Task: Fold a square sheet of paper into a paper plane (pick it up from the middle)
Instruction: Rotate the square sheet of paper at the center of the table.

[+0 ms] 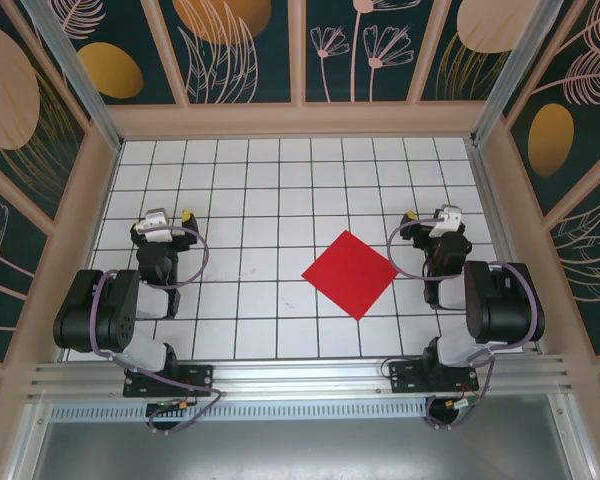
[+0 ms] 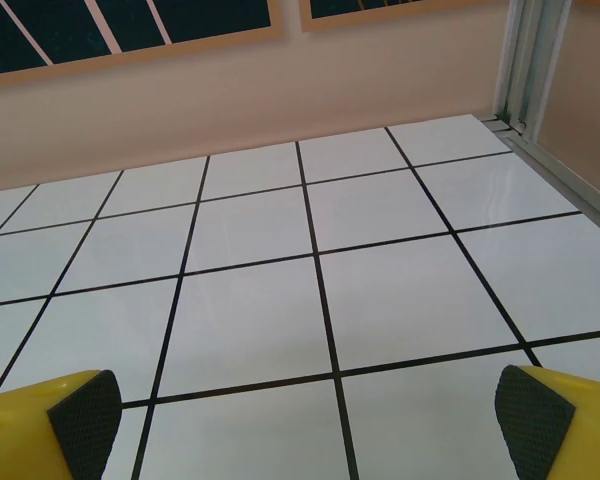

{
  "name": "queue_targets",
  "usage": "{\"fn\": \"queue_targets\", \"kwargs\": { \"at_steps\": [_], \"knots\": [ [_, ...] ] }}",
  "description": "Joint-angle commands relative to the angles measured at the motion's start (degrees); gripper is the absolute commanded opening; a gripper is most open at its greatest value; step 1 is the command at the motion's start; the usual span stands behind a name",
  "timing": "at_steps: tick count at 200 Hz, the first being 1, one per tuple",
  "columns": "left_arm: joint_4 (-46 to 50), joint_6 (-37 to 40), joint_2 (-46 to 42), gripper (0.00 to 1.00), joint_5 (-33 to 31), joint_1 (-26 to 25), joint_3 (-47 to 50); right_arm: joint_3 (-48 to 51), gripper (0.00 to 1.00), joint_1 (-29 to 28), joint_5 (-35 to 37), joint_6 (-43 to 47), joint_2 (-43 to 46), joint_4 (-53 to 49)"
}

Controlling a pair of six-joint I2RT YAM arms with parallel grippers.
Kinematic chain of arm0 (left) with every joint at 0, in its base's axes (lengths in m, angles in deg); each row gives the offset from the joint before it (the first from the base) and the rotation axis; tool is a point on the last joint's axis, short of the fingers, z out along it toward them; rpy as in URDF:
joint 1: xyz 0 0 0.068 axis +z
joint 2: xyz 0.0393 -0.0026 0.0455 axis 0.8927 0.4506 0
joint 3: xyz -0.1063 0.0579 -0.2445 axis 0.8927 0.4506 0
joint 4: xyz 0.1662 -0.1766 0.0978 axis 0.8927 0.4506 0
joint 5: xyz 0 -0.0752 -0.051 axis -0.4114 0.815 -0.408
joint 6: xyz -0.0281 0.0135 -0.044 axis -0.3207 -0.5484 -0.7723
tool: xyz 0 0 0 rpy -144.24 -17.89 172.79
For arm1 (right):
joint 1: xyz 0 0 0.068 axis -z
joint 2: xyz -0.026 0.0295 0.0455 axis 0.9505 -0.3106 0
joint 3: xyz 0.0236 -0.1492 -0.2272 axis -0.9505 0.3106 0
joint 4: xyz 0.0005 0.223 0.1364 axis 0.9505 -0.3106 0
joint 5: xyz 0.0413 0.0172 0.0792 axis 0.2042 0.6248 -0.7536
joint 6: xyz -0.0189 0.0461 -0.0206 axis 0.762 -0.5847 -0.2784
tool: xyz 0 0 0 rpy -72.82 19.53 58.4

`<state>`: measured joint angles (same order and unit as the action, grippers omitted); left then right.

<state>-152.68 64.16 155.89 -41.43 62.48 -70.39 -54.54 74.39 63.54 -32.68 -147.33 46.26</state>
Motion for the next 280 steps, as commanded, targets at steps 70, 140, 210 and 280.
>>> {"fn": "queue_targets", "kwargs": {
  "at_steps": [70,140,210,280],
  "knots": [
    [-0.2,0.2,0.2,0.99,1.0,0.3,-0.6,0.6,0.99,-0.4,-0.4,0.6,-0.3,2.7],
    [-0.3,0.2,0.2,0.99,0.9,0.3,-0.6,0.5,0.99,-0.3,-0.6,0.7,-0.3,2.5],
    [1.7,-1.3,-6.3,0.98,-3.9,0.2,1.1,-9.0,0.99,-5.0,8.2,-1.1,10.6,-24.6],
    [38.6,-16.4,-24.7,0.98,-1.5,0.3,-11.4,-25.8,0.99,-17.6,15.5,-16.3,12.8,-66.7]
  ]
}}
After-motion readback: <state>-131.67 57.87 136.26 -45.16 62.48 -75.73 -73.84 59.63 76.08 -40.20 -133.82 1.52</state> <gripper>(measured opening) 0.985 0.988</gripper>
